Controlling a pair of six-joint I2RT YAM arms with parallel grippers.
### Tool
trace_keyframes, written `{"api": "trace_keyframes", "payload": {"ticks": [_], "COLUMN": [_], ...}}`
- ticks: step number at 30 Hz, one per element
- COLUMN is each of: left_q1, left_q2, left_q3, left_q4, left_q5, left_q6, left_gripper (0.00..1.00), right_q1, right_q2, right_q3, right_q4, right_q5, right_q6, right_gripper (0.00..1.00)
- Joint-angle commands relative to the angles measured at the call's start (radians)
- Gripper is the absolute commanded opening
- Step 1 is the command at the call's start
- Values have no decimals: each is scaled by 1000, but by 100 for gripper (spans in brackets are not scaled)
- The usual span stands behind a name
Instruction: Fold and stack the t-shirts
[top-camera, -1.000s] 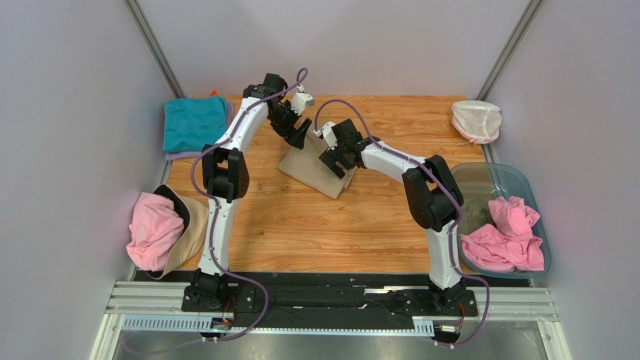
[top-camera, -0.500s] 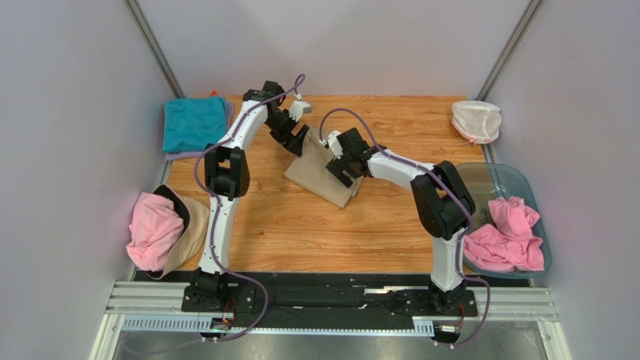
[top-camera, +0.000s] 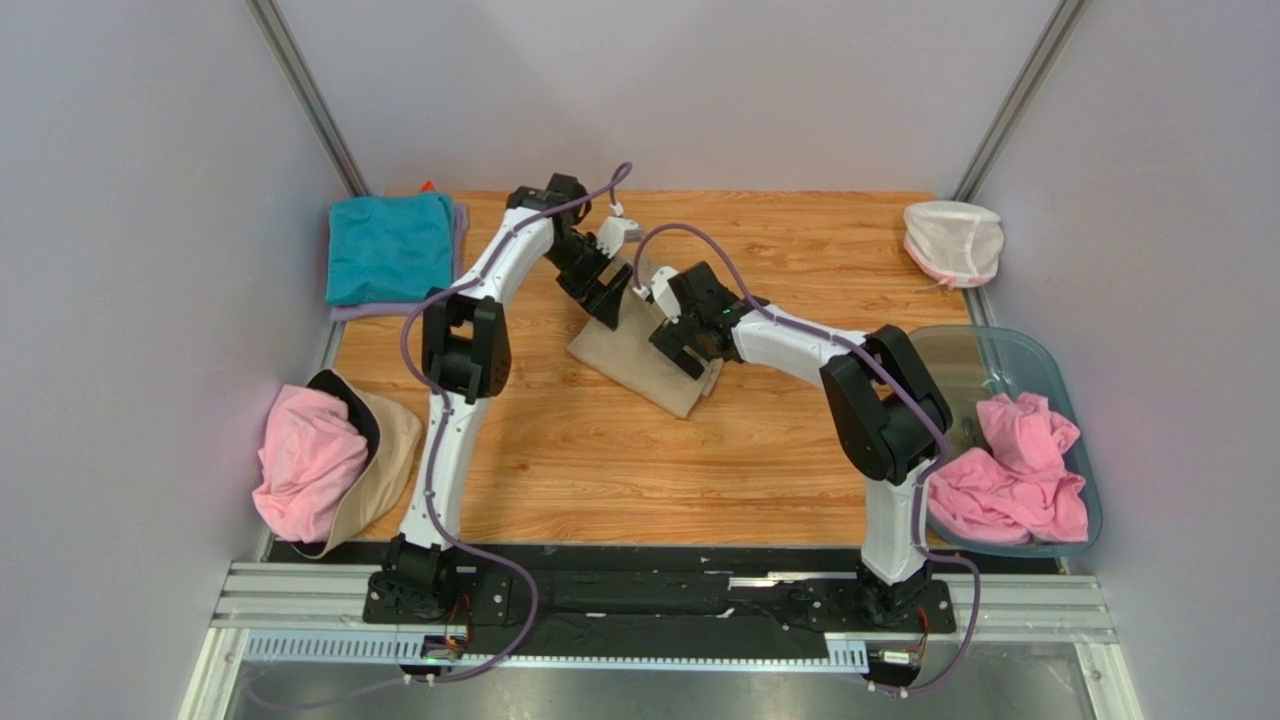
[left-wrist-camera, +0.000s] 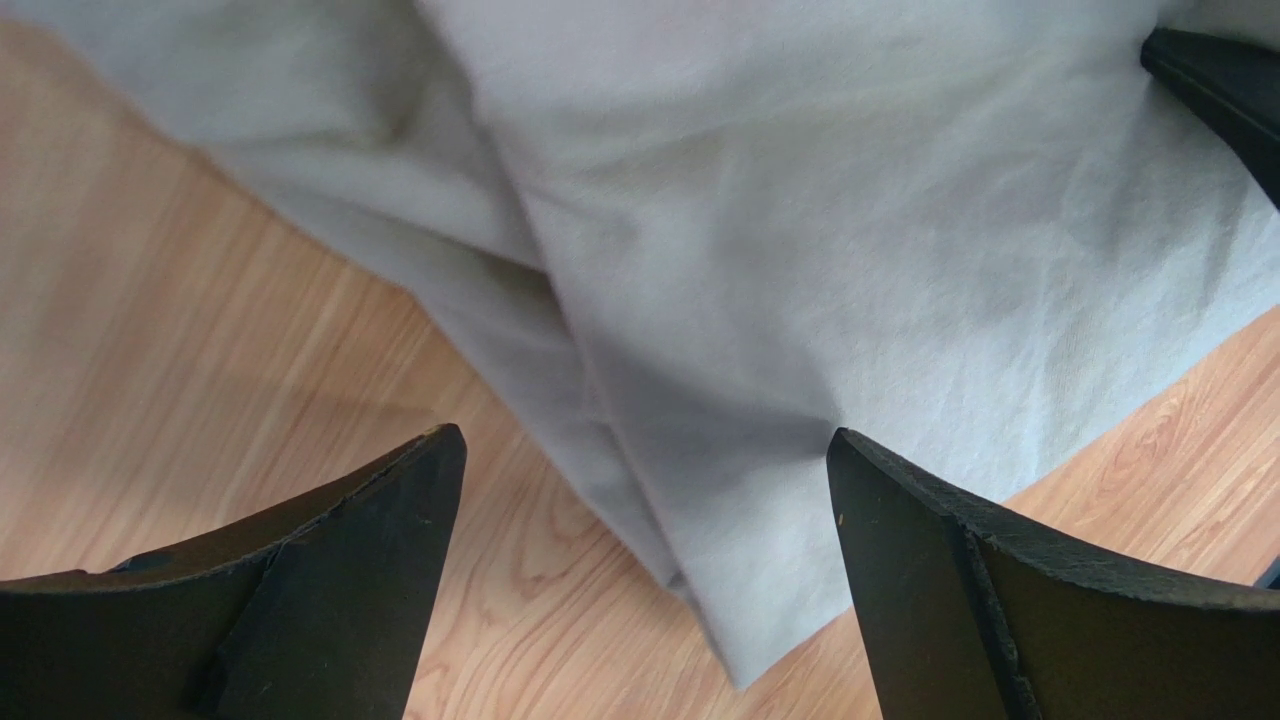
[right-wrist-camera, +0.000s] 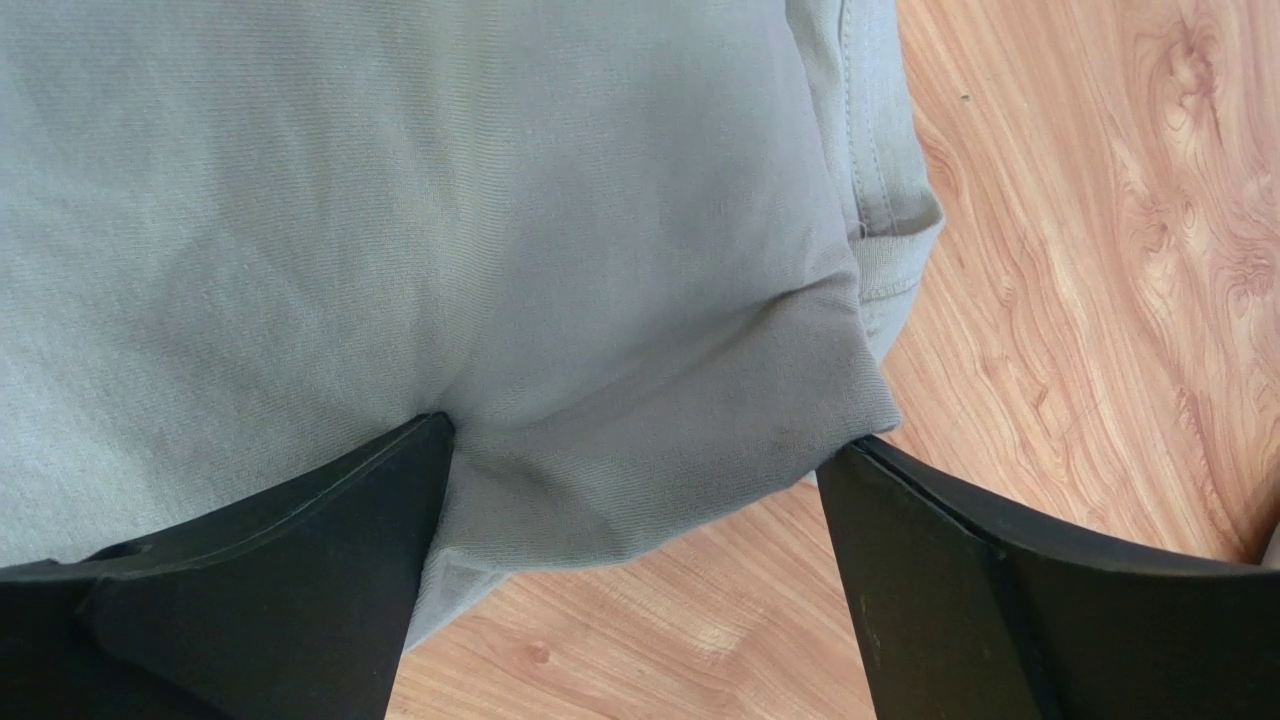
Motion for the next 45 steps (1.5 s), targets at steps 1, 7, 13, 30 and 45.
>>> {"api": "trace_keyframes", "payload": {"ticks": [1, 7, 13, 30, 45], "left_q1": [-22, -27, -34, -131, -143], "left_q2": [27, 67, 70, 47, 49], "left_q3": [19, 61, 34, -24, -25], "left_q4": [-20, -57, -48, -153, -157], "left_q5": [-16, -63, -93, -14, -16], "left_q6": [14, 19, 23, 71, 62], "left_gripper": [99, 99, 99, 86, 0], "right_q1": [30, 41, 47, 50, 48], "right_q2": [-5, -34, -48, -51, -46], "right_q3": [-52, -64, -81, -87, -89], "right_q4": [-85, -86, -85, -60, -58], "right_q5": [-25, -31, -34, -13, -13], "right_q6": [-12, -9, -12, -27, -27], "right_gripper": [99, 99, 99, 98, 98]}}
